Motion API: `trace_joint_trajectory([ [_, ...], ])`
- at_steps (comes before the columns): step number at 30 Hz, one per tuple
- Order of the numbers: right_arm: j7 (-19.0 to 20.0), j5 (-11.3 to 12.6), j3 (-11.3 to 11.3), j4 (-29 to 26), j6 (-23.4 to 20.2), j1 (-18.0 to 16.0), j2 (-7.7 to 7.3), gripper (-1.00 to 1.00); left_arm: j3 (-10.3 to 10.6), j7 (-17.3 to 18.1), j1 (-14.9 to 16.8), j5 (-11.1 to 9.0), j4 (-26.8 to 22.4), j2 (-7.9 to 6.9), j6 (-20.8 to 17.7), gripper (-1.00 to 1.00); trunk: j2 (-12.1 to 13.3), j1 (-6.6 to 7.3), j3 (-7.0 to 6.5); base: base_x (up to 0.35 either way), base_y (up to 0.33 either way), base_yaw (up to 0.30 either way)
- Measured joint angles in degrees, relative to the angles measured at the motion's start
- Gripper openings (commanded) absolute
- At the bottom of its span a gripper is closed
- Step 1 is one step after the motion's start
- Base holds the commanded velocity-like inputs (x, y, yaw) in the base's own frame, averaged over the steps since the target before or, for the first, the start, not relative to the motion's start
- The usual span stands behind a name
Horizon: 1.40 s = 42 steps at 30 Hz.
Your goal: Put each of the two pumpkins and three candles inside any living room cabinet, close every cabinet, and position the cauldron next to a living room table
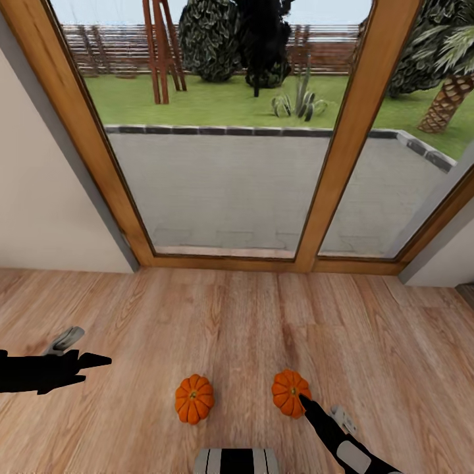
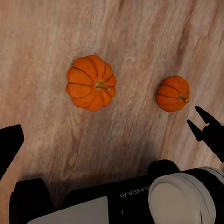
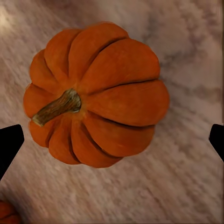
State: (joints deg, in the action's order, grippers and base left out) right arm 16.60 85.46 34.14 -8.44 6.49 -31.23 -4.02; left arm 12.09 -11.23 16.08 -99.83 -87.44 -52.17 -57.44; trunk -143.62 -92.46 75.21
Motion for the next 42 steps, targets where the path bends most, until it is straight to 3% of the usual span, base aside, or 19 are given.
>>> trace_joint_trajectory([
  [9,0.8,0.1,0.0,-0.3,0.0,0.0,-0.04,1.0,0.0,0.0,0.0,0.0,0.0,0.03,0.0,1.0,-0.1,-0.23,2.0,0.0,0.0,0.0],
  [12,3.9,0.3,0.0,-0.4,-0.2,0.0,-0.08,1.0,0.0,0.0,0.0,0.0,0.0,0.02,0.0,1.0,-0.2,-0.31,2.66,0.0,0.0,0.0],
  [15,7.6,2.1,-0.1,-0.4,-0.5,0.0,-0.08,1.0,0.0,0.0,0.0,0.0,0.0,0.06,0.0,1.0,-0.2,-0.39,3.33,0.0,0.0,0.0],
  [23,8.9,3.7,0.0,-0.3,-0.7,0.0,-0.09,1.0,0.0,0.0,0.0,0.0,-0.1,0.07,0.0,1.0,-0.3,-0.59,5.1,0.0,0.0,0.0],
  [27,8.9,4.9,-0.1,-0.3,-0.7,0.0,-0.13,1.0,0.0,0.0,0.0,0.0,-0.1,0.07,0.0,1.0,-0.3,-0.59,5.11,0.0,0.0,0.0],
  [29,9.0,8.3,-0.1,0.0,-0.7,0.0,-0.16,1.0,0.0,0.0,0.0,0.0,-0.1,0.05,0.0,1.0,-0.3,-0.59,5.11,0.0,0.0,0.0],
  [32,9.1,11.3,0.1,0.3,-0.7,0.0,-0.23,1.0,0.0,0.0,0.0,0.0,-0.1,0.08,0.0,1.0,-0.3,-0.59,5.11,0.0,0.0,0.0],
  [42,9.0,12.4,-0.1,0.5,-0.6,0.0,-0.59,1.0,0.0,0.0,0.0,0.0,-0.1,0.08,0.0,1.0,-0.3,-0.59,5.11,0.0,0.0,0.0],
])
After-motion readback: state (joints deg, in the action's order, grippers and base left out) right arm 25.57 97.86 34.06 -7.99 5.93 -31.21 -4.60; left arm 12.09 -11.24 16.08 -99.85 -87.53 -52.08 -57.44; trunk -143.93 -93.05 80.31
